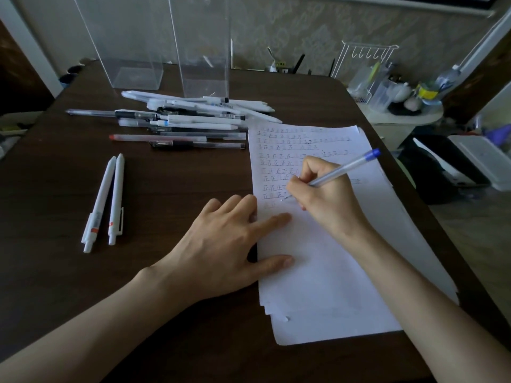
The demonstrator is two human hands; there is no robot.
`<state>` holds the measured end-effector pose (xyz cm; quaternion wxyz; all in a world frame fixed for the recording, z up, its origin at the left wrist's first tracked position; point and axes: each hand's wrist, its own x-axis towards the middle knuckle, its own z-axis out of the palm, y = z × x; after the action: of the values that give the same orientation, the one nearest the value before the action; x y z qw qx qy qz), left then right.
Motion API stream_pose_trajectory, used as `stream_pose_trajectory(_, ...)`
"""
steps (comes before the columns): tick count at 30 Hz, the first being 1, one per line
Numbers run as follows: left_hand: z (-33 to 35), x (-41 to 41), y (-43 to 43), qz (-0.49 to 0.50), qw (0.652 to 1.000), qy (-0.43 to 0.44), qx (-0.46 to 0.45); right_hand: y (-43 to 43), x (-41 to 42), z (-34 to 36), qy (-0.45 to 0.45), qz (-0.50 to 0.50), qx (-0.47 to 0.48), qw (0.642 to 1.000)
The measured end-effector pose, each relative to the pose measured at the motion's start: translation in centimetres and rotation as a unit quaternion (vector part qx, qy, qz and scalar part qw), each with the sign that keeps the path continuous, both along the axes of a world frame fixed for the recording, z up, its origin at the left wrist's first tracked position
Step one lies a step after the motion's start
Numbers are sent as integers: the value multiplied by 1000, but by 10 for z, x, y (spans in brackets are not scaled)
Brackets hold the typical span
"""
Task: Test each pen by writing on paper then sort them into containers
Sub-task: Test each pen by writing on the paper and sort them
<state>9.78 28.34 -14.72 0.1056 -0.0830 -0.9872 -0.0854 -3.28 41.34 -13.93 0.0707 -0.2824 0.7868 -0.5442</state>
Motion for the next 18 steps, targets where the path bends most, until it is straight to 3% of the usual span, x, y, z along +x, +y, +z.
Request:
stream_pose_trajectory(7, 2, -1, -1, 3, 1000, -9, 15, 0, 0, -2, 32, 6, 15, 999)
stream_pose_trajectory(13, 9, -3, -4, 75, 960, -18, 267, 2, 0, 1, 20, 12, 20, 1000)
stream_pose_trajectory(18, 6, -7, -7, 85, 963, 15, 254, 2, 0, 1, 22, 13, 9, 1000)
